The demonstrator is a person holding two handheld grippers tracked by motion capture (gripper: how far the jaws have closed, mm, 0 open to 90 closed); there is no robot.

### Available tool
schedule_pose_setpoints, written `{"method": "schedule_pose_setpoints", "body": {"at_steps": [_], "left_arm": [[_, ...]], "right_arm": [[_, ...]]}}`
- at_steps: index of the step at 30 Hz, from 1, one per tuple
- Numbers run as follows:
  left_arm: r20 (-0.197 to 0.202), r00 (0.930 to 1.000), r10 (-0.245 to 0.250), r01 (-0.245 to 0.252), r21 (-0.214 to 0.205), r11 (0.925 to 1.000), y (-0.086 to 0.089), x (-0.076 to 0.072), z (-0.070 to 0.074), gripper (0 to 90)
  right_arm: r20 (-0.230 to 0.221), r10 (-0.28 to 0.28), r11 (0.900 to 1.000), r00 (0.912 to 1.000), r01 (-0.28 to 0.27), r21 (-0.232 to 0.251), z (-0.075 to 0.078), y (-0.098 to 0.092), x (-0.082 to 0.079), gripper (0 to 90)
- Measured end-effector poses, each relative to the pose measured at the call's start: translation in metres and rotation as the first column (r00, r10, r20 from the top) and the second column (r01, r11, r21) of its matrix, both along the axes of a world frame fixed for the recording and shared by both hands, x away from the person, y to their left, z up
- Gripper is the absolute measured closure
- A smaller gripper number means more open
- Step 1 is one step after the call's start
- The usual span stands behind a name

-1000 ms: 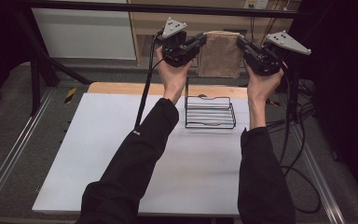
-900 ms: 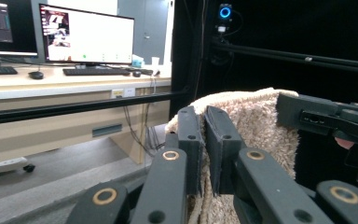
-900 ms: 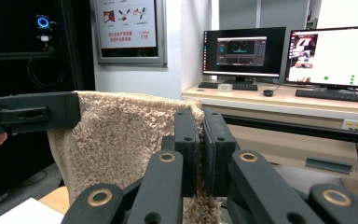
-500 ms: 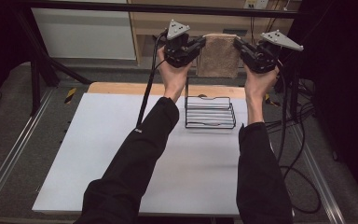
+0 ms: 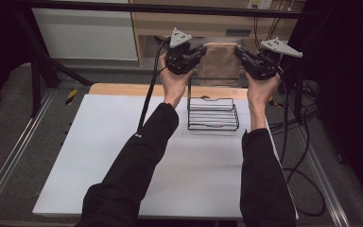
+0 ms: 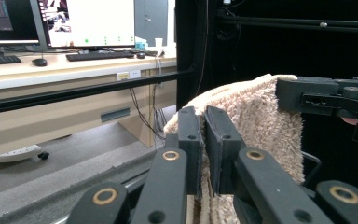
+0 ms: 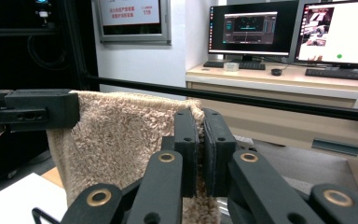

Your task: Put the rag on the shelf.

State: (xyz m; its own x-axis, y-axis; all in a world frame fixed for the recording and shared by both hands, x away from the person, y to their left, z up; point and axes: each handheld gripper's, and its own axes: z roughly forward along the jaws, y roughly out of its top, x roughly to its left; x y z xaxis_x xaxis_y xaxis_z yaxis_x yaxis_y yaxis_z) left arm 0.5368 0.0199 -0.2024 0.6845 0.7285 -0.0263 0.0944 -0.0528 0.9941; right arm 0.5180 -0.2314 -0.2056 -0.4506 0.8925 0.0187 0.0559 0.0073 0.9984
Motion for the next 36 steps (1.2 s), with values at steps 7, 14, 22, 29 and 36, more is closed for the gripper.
{"method": "schedule_pose_setpoints", "body": {"at_steps": [7,14,22,29,36], "left_arm": [[-0.004,0.9997,-0.025,0.025,0.0,0.9997,-0.001,-0.006,-0.01,84.3],[-0.008,0.9993,-0.038,0.038,0.023,0.999,-0.002,-0.011,-0.013,84.2],[-0.026,0.9974,-0.067,0.068,0.03,0.9972,-0.002,-0.021,-0.016,84.2],[-0.074,0.9945,-0.073,0.076,0.043,0.9962,-0.003,-0.025,-0.022,84.4],[-0.064,0.9931,-0.098,0.101,0.037,0.9942,-0.001,-0.03,-0.023,85.1]], "right_arm": [[-0.002,0.009,1.0,1.0,-0.009,-0.002,-0.009,-0.004,-0.007,85.8],[-0.011,0.019,0.9998,0.9998,-0.019,0.007,-0.016,-0.008,-0.014,85.6],[-0.013,0.045,0.999,0.9989,-0.045,0.007,-0.02,-0.013,-0.025,85.0],[-0.041,0.055,0.9983,0.9976,-0.056,-0.017,-0.024,-0.015,-0.036,84.9],[-0.042,0.063,0.9976,0.9971,-0.064,-0.026,-0.028,-0.016,-0.043,84.5]]}}
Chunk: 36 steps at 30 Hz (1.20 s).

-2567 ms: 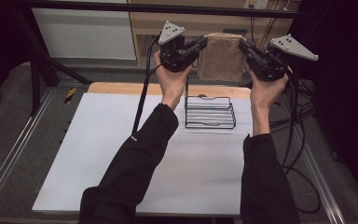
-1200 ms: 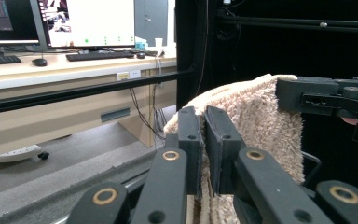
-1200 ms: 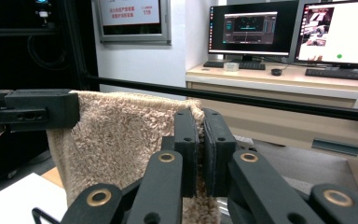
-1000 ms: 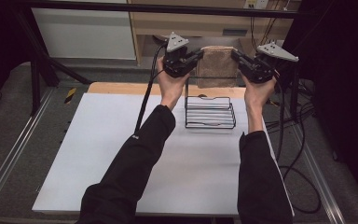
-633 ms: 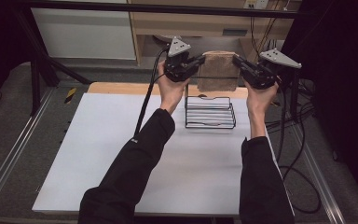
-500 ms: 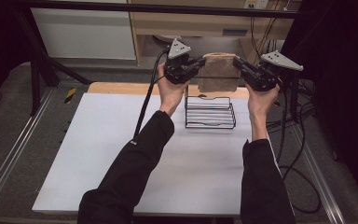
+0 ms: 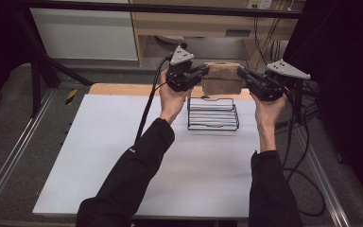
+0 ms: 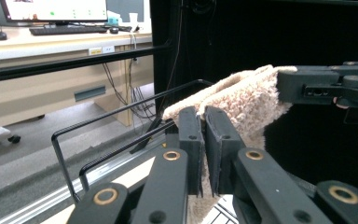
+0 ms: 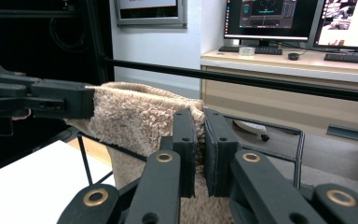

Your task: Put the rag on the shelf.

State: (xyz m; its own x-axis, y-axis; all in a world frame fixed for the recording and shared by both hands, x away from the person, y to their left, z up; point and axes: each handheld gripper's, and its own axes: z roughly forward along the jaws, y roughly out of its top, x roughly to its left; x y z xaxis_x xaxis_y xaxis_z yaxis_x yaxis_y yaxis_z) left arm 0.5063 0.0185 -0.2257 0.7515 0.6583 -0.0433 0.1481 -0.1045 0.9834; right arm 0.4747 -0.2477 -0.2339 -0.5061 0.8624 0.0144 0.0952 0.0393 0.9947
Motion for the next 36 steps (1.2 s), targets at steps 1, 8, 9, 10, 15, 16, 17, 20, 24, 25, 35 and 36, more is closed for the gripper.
{"method": "schedule_pose_setpoints", "body": {"at_steps": [1,8,9,10,15,16,17,20,24,25,35,36], "left_arm": [[0.0,1.0,-0.004,0.004,-0.002,1.0,0.0,-0.001,0.0,85.2],[0.018,0.9997,-0.017,0.016,0.032,0.9994,-0.005,-0.009,0.001,85.6],[0.016,0.9997,-0.02,0.02,0.034,0.9992,-0.005,-0.009,0.0,85.5],[0.011,0.9996,-0.025,0.025,0.035,0.9991,-0.005,-0.009,-0.002,85.2],[-0.019,0.9989,-0.042,0.043,0.041,0.9982,-0.003,-0.011,-0.01,84.1],[-0.025,0.9986,-0.046,0.047,0.042,0.998,-0.003,-0.011,-0.012,83.9],[-0.032,0.9983,-0.05,0.051,0.044,0.9977,-0.003,-0.012,-0.013,83.3],[-0.06,0.9968,-0.053,0.057,0.062,0.9965,-0.002,-0.012,-0.012,81.4],[-0.065,0.9963,-0.056,0.059,0.051,0.9969,0.002,-0.015,0.003,75.9],[-0.059,0.9971,-0.049,0.051,0.044,0.9977,0.003,-0.015,0.007,73.6],[-0.115,0.9932,-0.021,0.03,0.074,0.9968,-0.008,-0.007,0.018,82.1],[-0.127,0.9915,-0.028,0.039,0.081,0.996,-0.009,-0.006,0.016,84.3]], "right_arm": [[-0.001,0.001,1.0,1.0,-0.001,0.002,-0.001,0.0,-0.001,84.5],[-0.011,0.002,0.9999,0.9999,-0.002,0.012,-0.009,-0.004,-0.004,84.3],[-0.011,0.003,0.9999,0.9999,-0.003,0.011,-0.01,-0.004,-0.004,84.2],[-0.013,0.006,0.9999,0.9999,-0.005,0.014,-0.013,-0.004,-0.004,84.2],[-0.019,0.01,0.9998,0.9998,-0.01,0.015,-0.018,-0.004,-0.005,84.2],[-0.017,0.012,0.9999,0.9998,-0.012,0.012,-0.019,-0.004,-0.006,84.2],[-0.019,0.016,0.9998,0.9997,-0.016,0.01,-0.021,-0.004,-0.007,84.2],[-0.022,0.02,0.9998,0.9996,-0.02,0.006,-0.023,-0.004,-0.008,84.3],[-0.025,0.027,0.9996,0.9993,-0.027,0.011,-0.027,-0.005,-0.008,84.3],[-0.027,0.028,0.9996,0.9992,-0.028,0.01,-0.028,-0.006,-0.008,84.3],[-0.027,0.035,0.9994,0.999,-0.035,0.0,-0.03,-0.006,-0.009,84.1],[-0.026,0.037,0.9993,0.999,-0.037,0.001,-0.031,-0.006,-0.009,83.7]]}}
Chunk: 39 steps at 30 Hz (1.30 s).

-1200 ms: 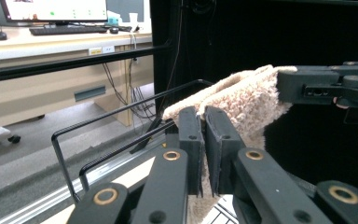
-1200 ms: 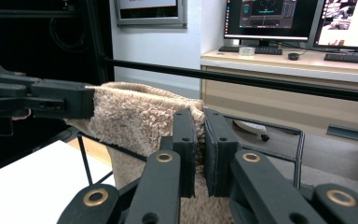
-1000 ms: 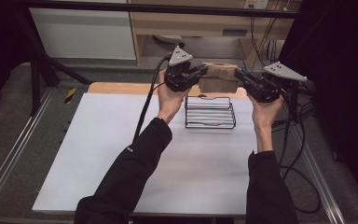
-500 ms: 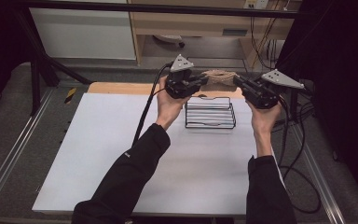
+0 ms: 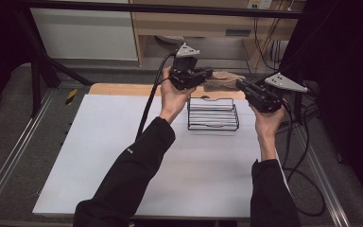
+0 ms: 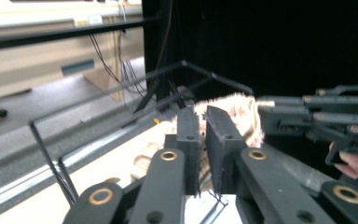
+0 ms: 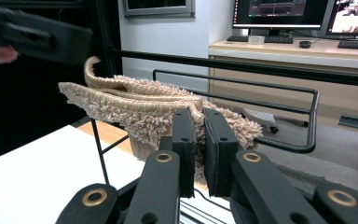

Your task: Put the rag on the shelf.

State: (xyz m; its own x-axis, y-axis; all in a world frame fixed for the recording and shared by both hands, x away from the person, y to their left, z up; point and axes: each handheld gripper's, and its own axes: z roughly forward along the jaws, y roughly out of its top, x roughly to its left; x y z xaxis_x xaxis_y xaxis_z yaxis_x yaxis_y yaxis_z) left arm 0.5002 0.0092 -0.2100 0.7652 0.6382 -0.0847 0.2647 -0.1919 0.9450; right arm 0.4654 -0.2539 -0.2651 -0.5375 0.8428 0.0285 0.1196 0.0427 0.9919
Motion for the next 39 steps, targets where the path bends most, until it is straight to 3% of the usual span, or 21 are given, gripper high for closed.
{"method": "schedule_pose_setpoints", "body": {"at_steps": [5,15,22,27,31,37,39], "left_arm": [[-0.025,0.9989,-0.039,0.04,0.02,0.999,-0.001,-0.002,-0.013,85.6],[-0.05,0.9982,-0.035,0.037,0.035,0.9987,0.001,0.0,-0.023,88.0],[-0.058,0.998,-0.025,0.029,0.052,0.9982,-0.001,0.003,-0.031,88.6],[-0.063,0.9978,-0.021,0.025,0.066,0.9975,-0.002,0.004,-0.037,88.6],[-0.062,0.9979,-0.019,0.023,0.07,0.9973,0.001,0.004,-0.038,88.4],[-0.028,0.9995,-0.017,0.018,0.012,0.9998,0.009,-0.002,-0.023,87.8],[-0.022,0.9996,-0.016,0.016,0.012,0.9998,0.008,-0.002,-0.019,87.7]], "right_arm": [[-0.004,0.009,1.0,1.0,-0.009,0.001,-0.002,-0.001,-0.001,82.1],[-0.004,0.023,0.9997,0.9997,-0.023,-0.005,0.0,-0.001,-0.003,76.7],[0.006,0.045,0.999,0.999,-0.045,0.004,0.007,-0.002,-0.012,65.7],[0.014,0.054,0.9985,0.9984,-0.054,0.012,0.017,-0.002,-0.014,68.0],[-0.059,0.038,0.9992,0.9976,-0.039,-0.014,0.013,0.002,-0.008,84.2],[-0.126,0.002,0.9991,0.992,-0.008,-0.043,-0.007,0.002,0.001,87.3],[-0.137,-0.01,0.9991,0.9905,0.004,-0.041,-0.012,0.0,0.002,87.3]]}}
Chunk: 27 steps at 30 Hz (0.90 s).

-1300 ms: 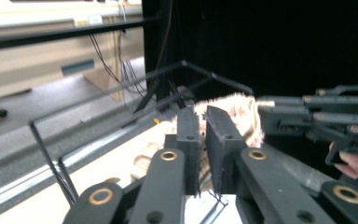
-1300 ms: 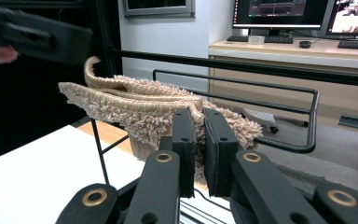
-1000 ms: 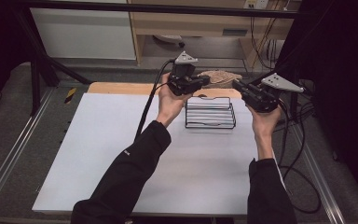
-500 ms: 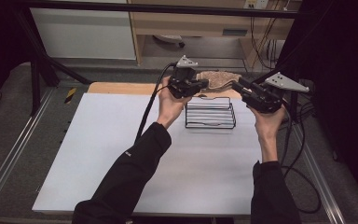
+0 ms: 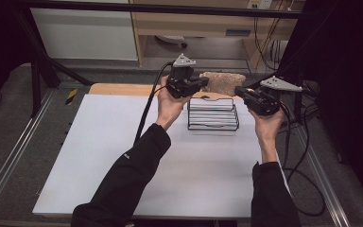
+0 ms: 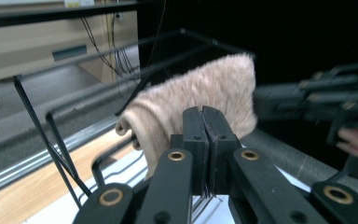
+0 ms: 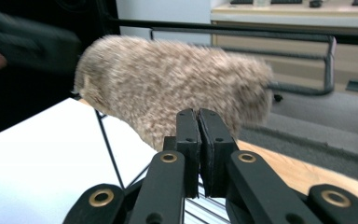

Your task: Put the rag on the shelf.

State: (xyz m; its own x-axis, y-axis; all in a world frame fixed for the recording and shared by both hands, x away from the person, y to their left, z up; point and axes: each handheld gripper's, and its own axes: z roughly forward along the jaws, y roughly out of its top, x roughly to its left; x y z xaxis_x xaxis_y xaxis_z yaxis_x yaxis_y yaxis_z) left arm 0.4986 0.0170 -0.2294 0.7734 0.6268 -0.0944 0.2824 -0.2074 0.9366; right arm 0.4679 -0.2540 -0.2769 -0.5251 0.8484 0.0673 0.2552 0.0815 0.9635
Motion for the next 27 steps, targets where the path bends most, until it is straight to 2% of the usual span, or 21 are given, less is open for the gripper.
{"method": "schedule_pose_setpoints", "body": {"at_steps": [2,4,7,11,18,27], "left_arm": [[-0.01,0.9999,-0.009,0.01,0.03,0.9995,-0.005,0.001,-0.002,87.7],[-0.016,0.9998,-0.012,0.014,0.083,0.9964,-0.011,0.002,-0.011,87.7],[-0.027,0.9996,-0.005,0.008,0.113,0.9936,-0.015,0.005,-0.022,87.7],[-0.041,0.9991,0.012,-0.007,0.117,0.9931,-0.015,0.01,-0.03,87.4],[-0.022,0.9998,0.005,-0.003,0.106,0.9944,-0.009,0.003,-0.025,84.4],[-0.024,0.9996,0.011,-0.009,0.101,0.9949,0.014,-0.012,-0.028,74.1]], "right_arm": [[0.0,-0.005,1.0,1.0,0.005,0.002,-0.003,-0.001,0.001,87.3],[0.005,-0.01,0.9999,0.9999,0.01,0.0,-0.004,-0.001,0.001,87.2],[0.01,-0.018,0.9998,0.9998,0.018,-0.005,-0.005,-0.001,0.003,87.2],[0.017,-0.021,0.9998,0.9996,0.021,-0.006,-0.004,-0.001,0.003,86.4],[0.035,-0.005,1.0,0.9994,0.005,0.0,-0.001,-0.003,-0.006,80.8],[0.017,0.034,0.999,0.9993,-0.035,0.028,0.009,-0.003,-0.022,61.6]]}}
